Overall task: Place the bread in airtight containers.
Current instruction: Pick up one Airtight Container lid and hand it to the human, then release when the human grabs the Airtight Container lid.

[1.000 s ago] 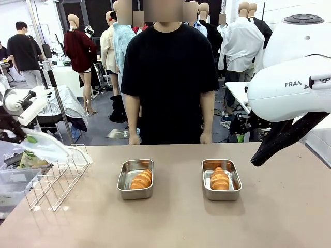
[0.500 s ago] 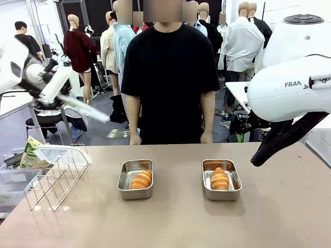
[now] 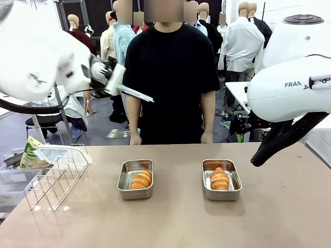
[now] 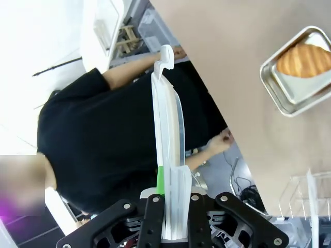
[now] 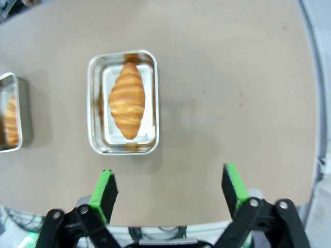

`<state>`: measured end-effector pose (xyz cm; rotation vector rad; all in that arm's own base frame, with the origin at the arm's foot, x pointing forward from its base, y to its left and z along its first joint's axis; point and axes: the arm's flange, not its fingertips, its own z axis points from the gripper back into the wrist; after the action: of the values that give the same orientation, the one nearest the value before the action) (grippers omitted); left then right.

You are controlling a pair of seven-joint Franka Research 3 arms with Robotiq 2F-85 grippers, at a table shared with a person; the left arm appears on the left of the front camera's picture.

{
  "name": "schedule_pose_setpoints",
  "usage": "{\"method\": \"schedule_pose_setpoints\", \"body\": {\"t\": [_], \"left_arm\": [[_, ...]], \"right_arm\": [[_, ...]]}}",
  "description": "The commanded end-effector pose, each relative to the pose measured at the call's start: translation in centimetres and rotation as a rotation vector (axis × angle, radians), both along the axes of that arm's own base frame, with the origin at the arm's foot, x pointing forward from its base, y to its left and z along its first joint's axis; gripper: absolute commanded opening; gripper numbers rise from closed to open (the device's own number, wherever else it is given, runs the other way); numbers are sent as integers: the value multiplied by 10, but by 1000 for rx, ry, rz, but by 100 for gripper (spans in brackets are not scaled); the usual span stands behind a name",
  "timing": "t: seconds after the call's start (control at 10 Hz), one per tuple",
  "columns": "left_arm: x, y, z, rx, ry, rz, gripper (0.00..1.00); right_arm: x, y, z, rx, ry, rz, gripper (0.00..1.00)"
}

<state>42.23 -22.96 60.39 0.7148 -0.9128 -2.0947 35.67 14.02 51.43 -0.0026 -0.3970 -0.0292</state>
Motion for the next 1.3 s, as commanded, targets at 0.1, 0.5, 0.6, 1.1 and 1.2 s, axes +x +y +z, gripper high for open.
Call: {"method": "schedule_pose_setpoints", "body": {"t": [0.1,0.5,0.6,1.1,1.2], "left_arm": [[37,-47,-25,26,39,-2,0],[42,-53,-30,12,10,12,0],[35,-43,-23,9,24,53,0],[47,-54,-45,40,49,-11,0],[47,-54,-45,40,49,-11,0]], "right_arm": [[1,-1,0,1,1,1,100],[1,-1,0,1,1,1,100],[1,-1,0,1,1,1,100],[1,-1,0,1,1,1,100],[1,-1,0,1,1,1,100]]}}
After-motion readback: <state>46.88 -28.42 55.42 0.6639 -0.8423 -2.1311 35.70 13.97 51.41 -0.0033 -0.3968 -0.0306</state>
